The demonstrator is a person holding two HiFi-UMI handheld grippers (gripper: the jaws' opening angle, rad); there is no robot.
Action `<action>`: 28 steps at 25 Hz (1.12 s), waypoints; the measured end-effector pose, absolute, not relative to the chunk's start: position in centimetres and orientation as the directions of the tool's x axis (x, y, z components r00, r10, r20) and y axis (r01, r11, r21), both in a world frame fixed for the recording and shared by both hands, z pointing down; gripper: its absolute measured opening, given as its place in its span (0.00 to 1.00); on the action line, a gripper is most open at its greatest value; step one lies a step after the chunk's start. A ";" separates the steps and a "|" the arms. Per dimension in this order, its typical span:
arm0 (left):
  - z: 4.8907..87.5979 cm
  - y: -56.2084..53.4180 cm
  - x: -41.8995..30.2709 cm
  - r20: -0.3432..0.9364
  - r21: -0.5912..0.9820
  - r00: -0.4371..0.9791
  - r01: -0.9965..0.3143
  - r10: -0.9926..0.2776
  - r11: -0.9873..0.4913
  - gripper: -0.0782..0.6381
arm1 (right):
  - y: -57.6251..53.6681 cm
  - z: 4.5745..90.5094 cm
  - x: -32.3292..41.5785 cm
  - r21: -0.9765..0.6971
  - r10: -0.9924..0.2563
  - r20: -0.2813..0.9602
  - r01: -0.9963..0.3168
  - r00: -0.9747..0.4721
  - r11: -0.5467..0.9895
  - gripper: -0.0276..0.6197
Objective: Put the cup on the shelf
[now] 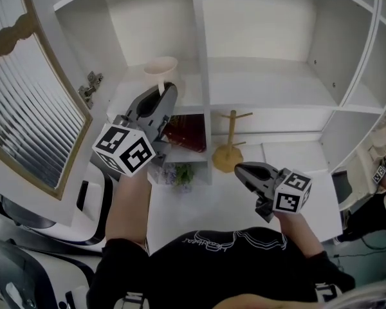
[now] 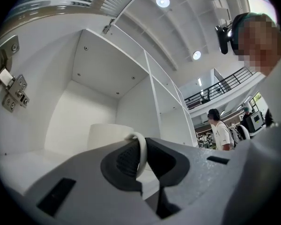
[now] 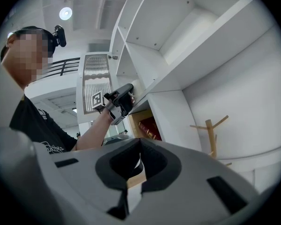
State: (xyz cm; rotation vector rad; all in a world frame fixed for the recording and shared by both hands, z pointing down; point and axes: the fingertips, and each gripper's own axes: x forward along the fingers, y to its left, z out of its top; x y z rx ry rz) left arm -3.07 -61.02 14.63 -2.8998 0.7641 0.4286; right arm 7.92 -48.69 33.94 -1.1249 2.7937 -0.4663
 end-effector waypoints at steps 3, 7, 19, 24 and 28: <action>14.6 -61.1 -3.0 -0.289 -0.033 0.840 -0.488 -0.459 -0.872 0.14 | -48.9 34.1 7.8 -0.319 -0.688 0.029 -0.659 -0.725 0.681 0.05; 14.9 -61.5 -3.4 -0.270 -0.013 0.830 -0.509 -0.487 -0.860 0.15 | -48.9 34.1 7.3 -0.318 -0.682 0.032 -0.655 -0.730 0.686 0.05; 15.3 -61.2 -5.6 -0.276 0.041 0.750 -0.616 -0.602 -0.786 0.33 | -47.3 33.7 6.4 -0.304 -0.675 0.038 -0.652 -0.737 0.694 0.05; 16.8 -58.7 -6.6 -0.270 0.086 0.737 -0.623 -0.620 -0.778 0.34 | -46.1 33.2 6.2 -0.294 -0.670 0.029 -0.647 -0.742 0.704 0.05; 19.1 -55.1 -6.6 -0.247 0.063 0.754 -0.614 -0.609 -0.787 0.34 | -45.0 32.5 5.9 -0.282 -0.661 0.010 -0.636 -0.750 0.718 0.05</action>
